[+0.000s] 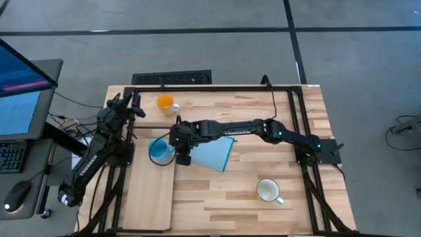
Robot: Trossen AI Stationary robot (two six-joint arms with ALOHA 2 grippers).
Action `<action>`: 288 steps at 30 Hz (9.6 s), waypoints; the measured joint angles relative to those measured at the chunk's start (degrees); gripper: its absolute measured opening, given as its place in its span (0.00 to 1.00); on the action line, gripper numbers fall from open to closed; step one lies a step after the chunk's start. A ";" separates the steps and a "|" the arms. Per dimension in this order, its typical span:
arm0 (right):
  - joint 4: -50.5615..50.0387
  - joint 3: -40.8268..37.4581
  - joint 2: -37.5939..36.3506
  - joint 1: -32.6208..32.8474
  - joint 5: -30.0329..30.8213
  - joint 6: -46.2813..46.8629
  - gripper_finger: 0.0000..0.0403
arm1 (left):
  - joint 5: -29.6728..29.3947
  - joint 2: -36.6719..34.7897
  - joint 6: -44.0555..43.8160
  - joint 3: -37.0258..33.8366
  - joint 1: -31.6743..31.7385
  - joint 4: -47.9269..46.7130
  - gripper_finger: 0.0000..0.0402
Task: Stack small to large cups/mugs on shelf
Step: Put the blue mug on the shelf, then put the yellow mug on the shelf
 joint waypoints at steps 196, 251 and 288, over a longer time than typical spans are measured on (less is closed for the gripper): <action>13.78 -1.39 -1.34 -20.75 -5.70 -8.63 0.58 | 1.05 0.04 -0.72 0.00 0.01 -0.04 0.54; 23.76 -1.25 5.11 -20.28 -4.32 -12.81 0.58 | 1.03 0.25 0.14 0.00 0.01 -0.06 0.54; 21.65 -1.40 6.12 -20.38 -4.18 -12.58 0.24 | 1.01 0.26 0.70 0.00 0.03 -0.05 0.54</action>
